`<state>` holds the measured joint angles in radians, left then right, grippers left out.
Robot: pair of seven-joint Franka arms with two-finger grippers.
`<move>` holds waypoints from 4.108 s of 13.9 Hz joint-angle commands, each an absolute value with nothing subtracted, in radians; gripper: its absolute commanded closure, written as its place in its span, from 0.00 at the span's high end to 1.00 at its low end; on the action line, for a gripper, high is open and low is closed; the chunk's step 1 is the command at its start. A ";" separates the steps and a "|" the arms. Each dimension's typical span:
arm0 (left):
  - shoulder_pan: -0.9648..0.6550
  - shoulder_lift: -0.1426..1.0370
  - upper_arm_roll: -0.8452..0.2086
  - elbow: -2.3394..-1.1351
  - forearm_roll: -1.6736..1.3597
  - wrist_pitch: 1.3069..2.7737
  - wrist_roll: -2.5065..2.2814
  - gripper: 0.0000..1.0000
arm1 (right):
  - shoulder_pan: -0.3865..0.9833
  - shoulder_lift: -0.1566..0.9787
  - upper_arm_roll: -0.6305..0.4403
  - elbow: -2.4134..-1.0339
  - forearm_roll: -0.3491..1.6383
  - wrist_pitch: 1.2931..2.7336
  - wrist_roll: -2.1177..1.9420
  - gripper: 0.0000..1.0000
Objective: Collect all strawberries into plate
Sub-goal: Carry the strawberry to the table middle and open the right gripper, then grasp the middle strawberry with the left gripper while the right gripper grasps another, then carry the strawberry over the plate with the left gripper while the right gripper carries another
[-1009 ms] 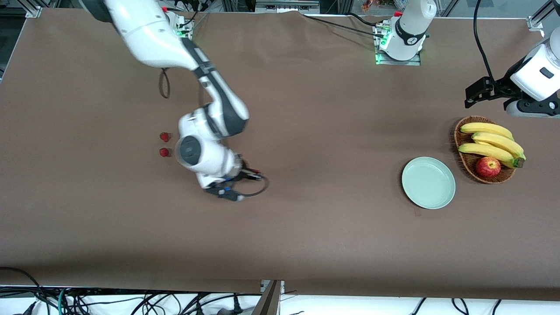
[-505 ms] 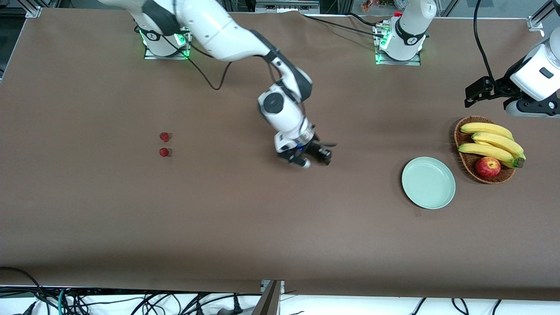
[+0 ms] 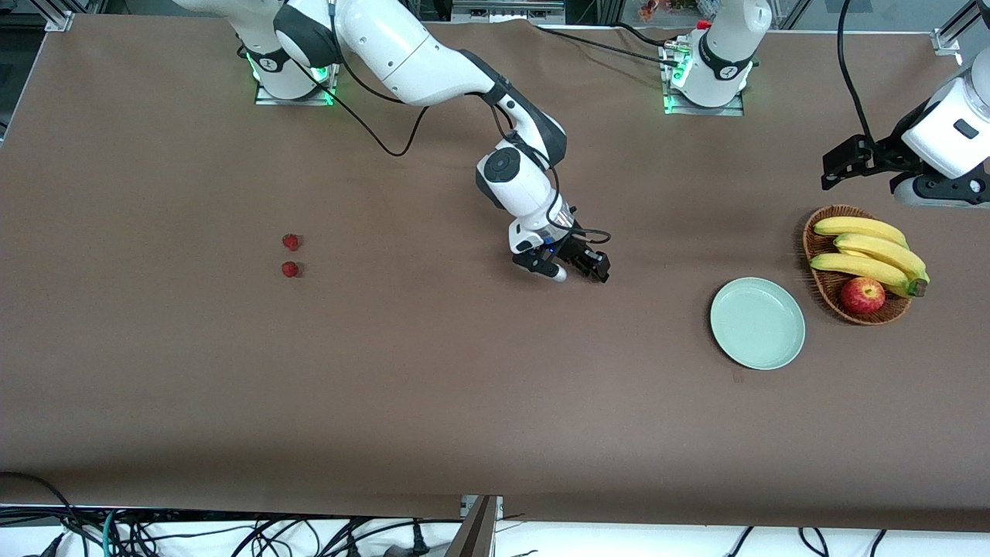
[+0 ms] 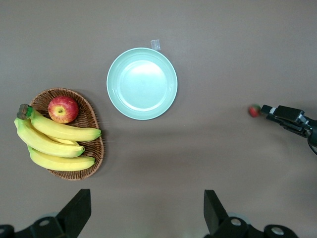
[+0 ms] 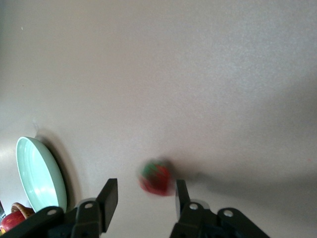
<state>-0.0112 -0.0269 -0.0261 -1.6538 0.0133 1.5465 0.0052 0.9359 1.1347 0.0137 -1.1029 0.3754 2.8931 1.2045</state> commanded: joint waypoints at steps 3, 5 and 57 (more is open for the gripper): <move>-0.023 -0.032 -0.031 -1.646 0.029 1.531 -0.008 1.00 | 0.907 1.092 -0.020 -1.074 0.362 2.754 1.189 0.55; -0.025 -0.011 -0.031 -1.644 0.018 1.531 0.002 1.00 | 0.868 1.034 -0.044 -1.074 0.339 2.586 1.161 0.60; 0.146 0.617 -0.115 -1.736 0.150 2.204 0.549 0.05 | 0.983 1.025 -0.222 -1.170 0.370 2.467 1.018 0.20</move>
<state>0.1407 0.5864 -0.1011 -1.7495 0.1255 2.1882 0.5191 0.9897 0.9983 -0.2144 -1.2302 0.3718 2.4700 0.9882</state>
